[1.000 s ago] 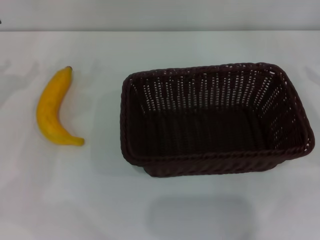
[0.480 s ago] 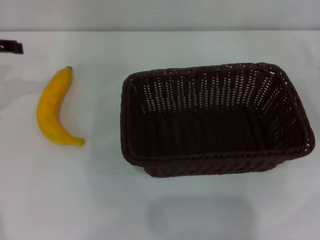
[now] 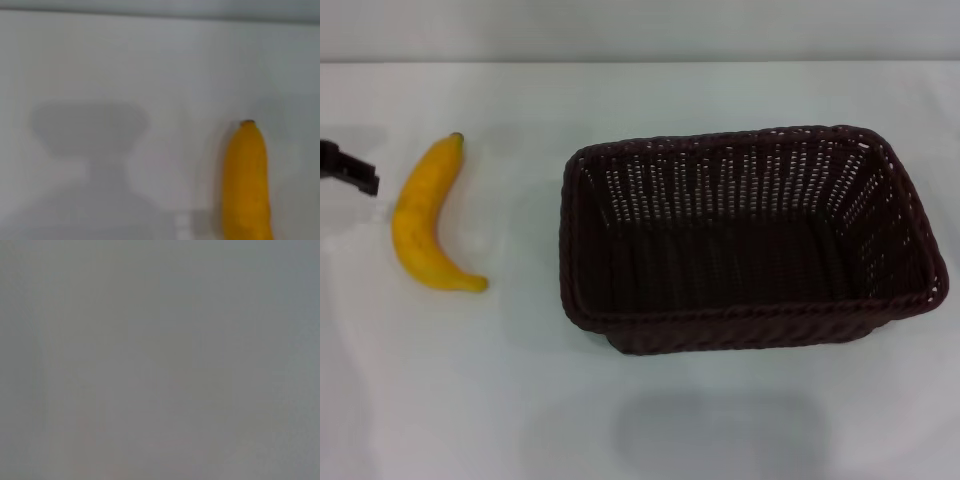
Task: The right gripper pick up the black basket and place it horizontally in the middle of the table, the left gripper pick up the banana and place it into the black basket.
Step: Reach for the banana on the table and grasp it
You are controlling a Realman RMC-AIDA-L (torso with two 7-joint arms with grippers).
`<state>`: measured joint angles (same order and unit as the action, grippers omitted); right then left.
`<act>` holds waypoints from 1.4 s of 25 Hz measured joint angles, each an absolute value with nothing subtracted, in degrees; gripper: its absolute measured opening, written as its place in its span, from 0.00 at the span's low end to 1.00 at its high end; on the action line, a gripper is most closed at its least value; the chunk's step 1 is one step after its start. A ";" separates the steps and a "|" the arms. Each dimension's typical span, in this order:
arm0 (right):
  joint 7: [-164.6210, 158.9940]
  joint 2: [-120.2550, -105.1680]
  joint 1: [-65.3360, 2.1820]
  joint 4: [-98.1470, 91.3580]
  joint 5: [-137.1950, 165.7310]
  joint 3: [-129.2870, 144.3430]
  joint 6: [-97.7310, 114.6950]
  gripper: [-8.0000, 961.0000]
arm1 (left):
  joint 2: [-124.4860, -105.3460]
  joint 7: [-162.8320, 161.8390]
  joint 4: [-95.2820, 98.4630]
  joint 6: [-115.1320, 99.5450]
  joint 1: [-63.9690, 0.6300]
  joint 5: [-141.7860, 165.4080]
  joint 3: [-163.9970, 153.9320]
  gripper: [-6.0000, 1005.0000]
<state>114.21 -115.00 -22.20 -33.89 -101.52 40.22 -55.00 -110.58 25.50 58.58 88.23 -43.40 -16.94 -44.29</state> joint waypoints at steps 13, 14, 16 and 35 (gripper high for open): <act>118.67 -115.21 -20.87 -32.73 -102.78 39.38 -54.77 0.68 | -112.49 21.99 50.35 80.45 -44.25 -17.28 -43.76 0.83; 118.79 -115.19 -20.87 -32.72 -102.79 39.37 -54.75 0.68 | -112.66 21.88 50.33 79.95 -44.06 -17.57 -43.77 0.83; 118.90 -115.15 -20.86 -32.70 -102.80 39.37 -54.73 0.68 | -112.90 21.75 49.88 78.79 -43.69 -18.29 -43.77 0.83; 119.66 -115.29 -21.65 -31.85 -102.84 39.37 -53.41 0.68 | -113.12 20.34 42.84 72.13 -44.68 -19.87 -44.22 0.82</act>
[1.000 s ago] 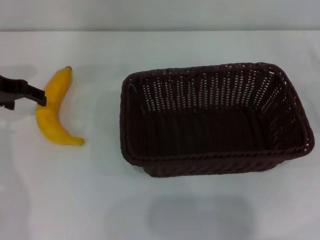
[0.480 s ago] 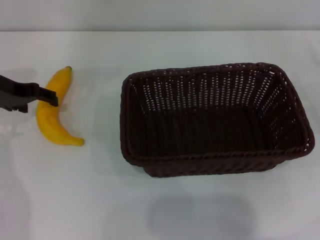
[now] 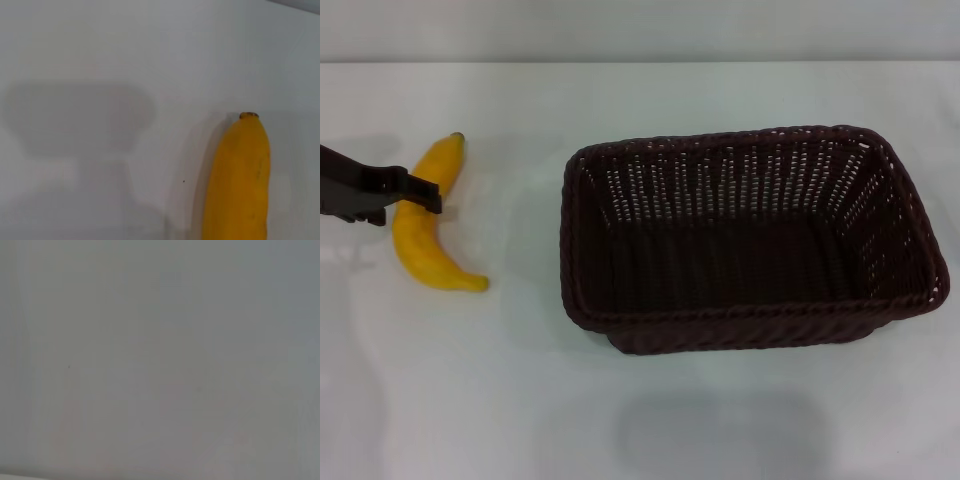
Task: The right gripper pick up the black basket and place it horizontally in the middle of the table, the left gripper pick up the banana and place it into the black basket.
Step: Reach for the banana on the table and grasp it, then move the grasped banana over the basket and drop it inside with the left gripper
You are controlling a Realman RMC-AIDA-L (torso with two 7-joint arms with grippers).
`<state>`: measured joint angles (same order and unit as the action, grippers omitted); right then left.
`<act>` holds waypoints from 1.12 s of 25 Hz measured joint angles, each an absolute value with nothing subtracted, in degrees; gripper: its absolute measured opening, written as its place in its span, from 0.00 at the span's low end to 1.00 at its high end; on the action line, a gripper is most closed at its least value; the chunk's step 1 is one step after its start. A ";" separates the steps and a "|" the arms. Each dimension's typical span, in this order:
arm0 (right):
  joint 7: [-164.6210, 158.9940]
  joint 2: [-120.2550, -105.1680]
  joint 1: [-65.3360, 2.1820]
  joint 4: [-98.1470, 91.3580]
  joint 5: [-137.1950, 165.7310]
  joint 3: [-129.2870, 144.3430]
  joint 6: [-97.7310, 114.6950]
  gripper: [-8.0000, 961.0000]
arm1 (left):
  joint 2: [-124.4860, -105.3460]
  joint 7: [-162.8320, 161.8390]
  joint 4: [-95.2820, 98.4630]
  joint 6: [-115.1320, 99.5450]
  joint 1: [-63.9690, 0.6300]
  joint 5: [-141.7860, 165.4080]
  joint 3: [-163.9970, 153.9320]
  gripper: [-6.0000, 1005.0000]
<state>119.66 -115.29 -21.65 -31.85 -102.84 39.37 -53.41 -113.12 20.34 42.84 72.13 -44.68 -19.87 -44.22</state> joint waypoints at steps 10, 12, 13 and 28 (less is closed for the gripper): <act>120.41 -115.28 -22.27 -30.72 -102.83 39.37 -52.54 0.68 | -112.96 20.28 41.24 71.98 -46.02 -17.00 -44.20 0.61; 120.45 -115.28 -22.42 -30.44 -102.83 39.38 -52.50 0.68 | -113.00 20.48 41.22 71.98 -46.15 -16.78 -44.21 0.57; 120.45 -115.26 -22.46 -30.39 -102.83 39.37 -52.49 0.68 | -113.02 20.57 41.22 71.97 -46.22 -16.61 -44.23 0.55; 120.38 -115.22 -22.52 -30.39 -102.83 39.37 -52.53 0.68 | -110.56 35.31 60.89 92.27 -44.73 -42.62 -43.86 0.57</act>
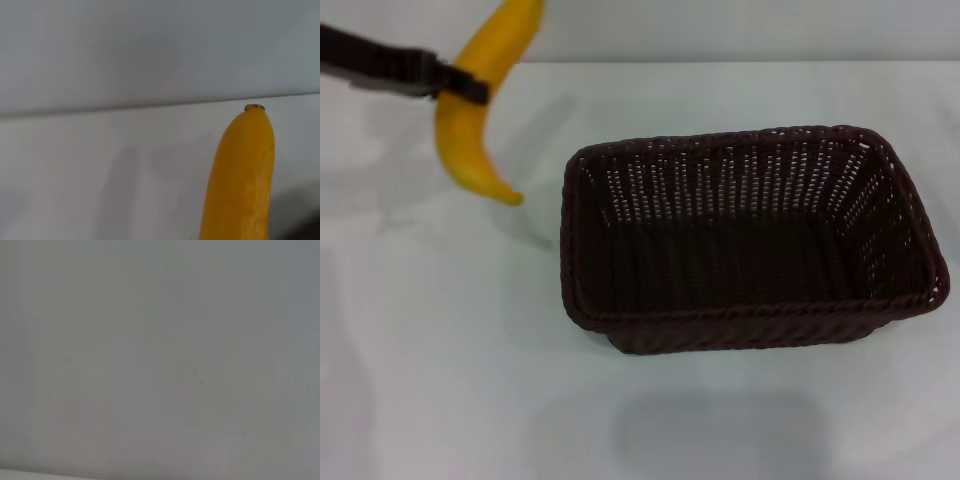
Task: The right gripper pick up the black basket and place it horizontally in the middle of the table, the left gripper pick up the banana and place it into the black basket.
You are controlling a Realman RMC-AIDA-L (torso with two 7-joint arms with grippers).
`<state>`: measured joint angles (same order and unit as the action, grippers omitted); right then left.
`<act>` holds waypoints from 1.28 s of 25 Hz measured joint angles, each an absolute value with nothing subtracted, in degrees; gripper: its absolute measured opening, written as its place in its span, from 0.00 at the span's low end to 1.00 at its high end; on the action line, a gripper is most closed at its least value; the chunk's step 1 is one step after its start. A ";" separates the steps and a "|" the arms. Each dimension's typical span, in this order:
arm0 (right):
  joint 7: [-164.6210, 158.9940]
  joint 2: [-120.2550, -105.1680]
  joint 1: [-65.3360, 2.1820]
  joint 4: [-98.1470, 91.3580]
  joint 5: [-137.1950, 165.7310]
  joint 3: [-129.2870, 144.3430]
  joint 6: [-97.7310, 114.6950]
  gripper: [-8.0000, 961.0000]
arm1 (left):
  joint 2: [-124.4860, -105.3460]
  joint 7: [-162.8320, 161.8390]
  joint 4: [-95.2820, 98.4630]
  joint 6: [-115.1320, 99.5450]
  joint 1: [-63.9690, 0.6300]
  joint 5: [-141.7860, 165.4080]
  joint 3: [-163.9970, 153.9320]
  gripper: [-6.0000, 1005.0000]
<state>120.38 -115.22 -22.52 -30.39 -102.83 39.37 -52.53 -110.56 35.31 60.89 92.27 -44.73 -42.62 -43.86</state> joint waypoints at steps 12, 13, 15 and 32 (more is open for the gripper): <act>120.32 -115.31 -22.01 -30.40 -104.32 39.45 -54.62 0.68 | -112.01 45.01 51.72 99.71 -49.60 -57.22 -45.64 0.62; 120.32 -115.31 -21.97 -30.40 -104.38 39.42 -54.76 0.68 | -112.20 45.68 50.55 99.56 -50.12 -57.34 -45.65 0.63; 120.34 -115.31 -21.93 -30.38 -104.45 39.42 -54.93 0.68 | -112.78 46.65 49.72 99.14 -50.81 -57.27 -45.71 0.64; 127.08 -115.31 -19.93 -29.01 -108.30 39.16 -61.99 0.68 | -114.68 66.20 57.44 94.82 -38.64 -68.68 -39.41 0.87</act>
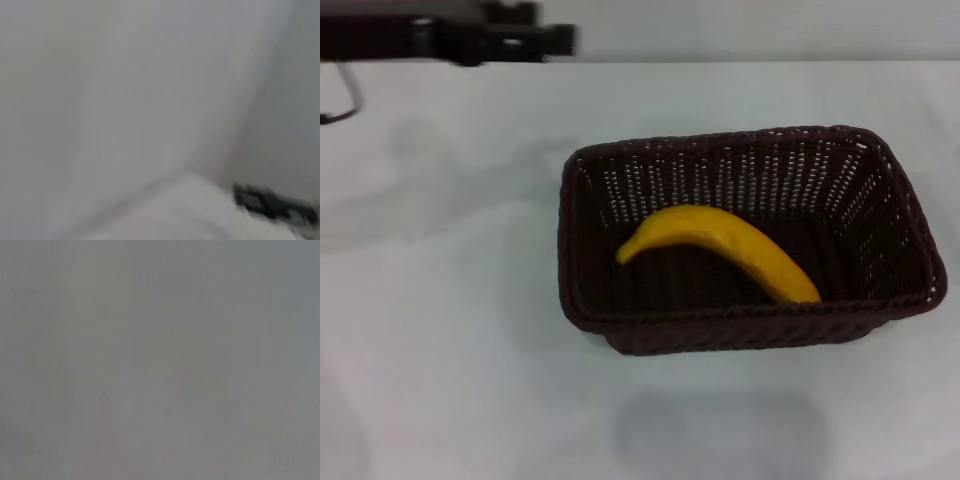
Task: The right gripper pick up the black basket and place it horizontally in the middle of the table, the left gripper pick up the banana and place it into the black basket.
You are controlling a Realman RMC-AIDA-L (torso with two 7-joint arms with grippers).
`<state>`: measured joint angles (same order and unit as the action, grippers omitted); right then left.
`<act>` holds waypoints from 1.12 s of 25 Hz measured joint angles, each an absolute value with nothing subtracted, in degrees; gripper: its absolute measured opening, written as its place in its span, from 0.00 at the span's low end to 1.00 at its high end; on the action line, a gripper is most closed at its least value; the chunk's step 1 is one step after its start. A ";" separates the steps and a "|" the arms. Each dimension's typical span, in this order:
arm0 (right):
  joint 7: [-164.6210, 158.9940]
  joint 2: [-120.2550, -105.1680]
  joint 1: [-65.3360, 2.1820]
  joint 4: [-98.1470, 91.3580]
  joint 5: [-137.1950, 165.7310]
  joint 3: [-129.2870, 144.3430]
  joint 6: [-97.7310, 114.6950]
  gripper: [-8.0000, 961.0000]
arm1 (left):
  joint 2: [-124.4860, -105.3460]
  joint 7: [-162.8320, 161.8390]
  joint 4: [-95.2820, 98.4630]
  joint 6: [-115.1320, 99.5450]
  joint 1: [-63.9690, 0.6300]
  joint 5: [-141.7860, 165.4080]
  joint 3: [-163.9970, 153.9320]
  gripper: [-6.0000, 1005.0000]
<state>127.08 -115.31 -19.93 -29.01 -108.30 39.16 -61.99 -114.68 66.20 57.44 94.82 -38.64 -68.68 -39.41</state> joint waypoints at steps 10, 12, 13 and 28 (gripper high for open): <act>131.05 -115.31 -19.61 -25.75 -113.26 39.20 -63.56 0.68 | -118.81 99.61 52.16 86.57 -18.64 -92.03 -28.84 0.88; 133.38 -115.31 -19.73 -24.08 -115.29 39.21 -64.23 0.68 | -118.90 106.88 47.52 85.37 -16.56 -95.24 -28.12 0.88; 135.43 -115.31 -19.78 -22.65 -117.06 39.20 -64.82 0.68 | -118.87 110.34 44.76 84.78 -15.86 -96.98 -27.76 0.88; 146.69 -115.31 -20.44 -15.39 -126.03 39.20 -67.55 0.68 | -119.21 155.81 7.44 86.72 -15.05 -127.67 -19.23 0.88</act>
